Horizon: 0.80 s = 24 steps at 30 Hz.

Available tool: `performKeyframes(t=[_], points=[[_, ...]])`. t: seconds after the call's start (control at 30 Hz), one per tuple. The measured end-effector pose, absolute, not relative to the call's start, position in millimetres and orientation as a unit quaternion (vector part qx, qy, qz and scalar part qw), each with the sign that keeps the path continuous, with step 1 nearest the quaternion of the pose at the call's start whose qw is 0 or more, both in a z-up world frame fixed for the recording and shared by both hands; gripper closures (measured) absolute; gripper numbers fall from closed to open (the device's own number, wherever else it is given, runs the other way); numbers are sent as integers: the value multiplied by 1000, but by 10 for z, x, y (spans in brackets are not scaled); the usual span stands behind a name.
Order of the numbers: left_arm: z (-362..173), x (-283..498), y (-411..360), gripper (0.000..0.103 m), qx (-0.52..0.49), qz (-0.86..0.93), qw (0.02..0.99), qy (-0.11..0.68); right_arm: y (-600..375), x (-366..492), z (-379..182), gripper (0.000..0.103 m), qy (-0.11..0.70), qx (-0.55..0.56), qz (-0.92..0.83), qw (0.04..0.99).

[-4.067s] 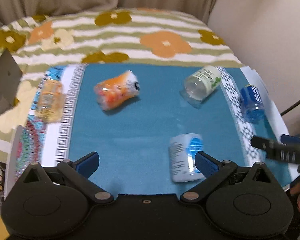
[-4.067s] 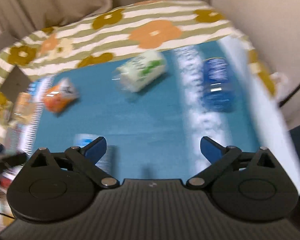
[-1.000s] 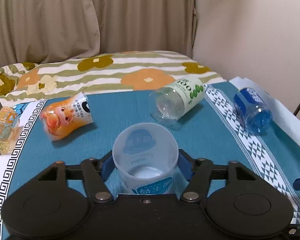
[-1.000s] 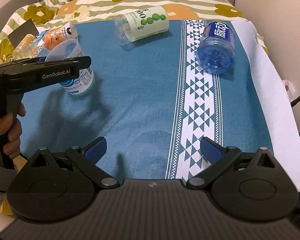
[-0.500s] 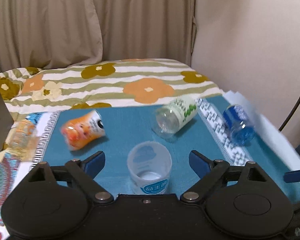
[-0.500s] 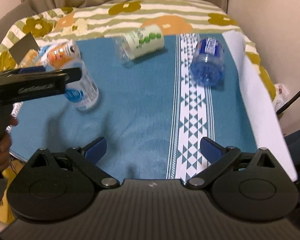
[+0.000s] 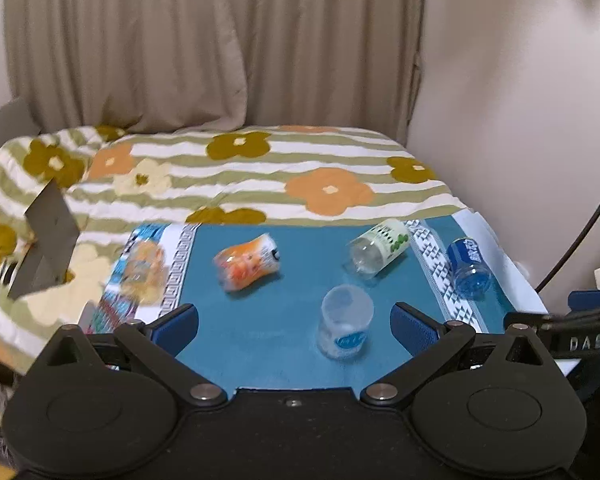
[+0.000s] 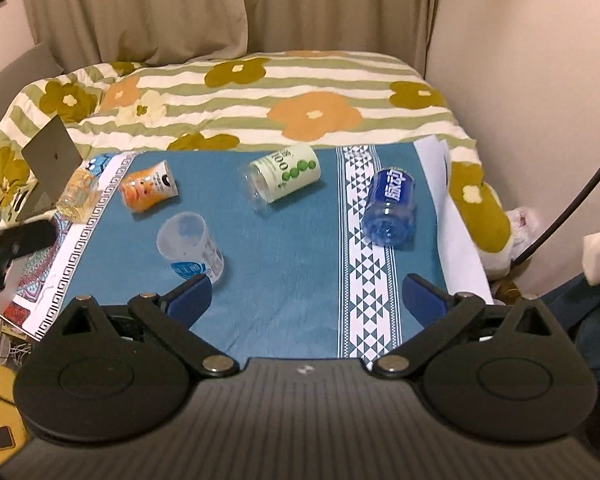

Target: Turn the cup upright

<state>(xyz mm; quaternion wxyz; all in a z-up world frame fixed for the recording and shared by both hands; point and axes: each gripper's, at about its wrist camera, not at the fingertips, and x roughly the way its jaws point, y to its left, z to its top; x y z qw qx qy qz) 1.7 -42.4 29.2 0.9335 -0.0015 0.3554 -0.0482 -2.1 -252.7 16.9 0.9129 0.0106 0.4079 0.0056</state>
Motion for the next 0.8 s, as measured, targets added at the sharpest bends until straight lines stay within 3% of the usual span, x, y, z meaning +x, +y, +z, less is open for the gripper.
performKeyframes(t=[0.8], points=[[188,-188,-208,0,1,-36,926,375,-2294,-338,264,0,400,9,-16,916]])
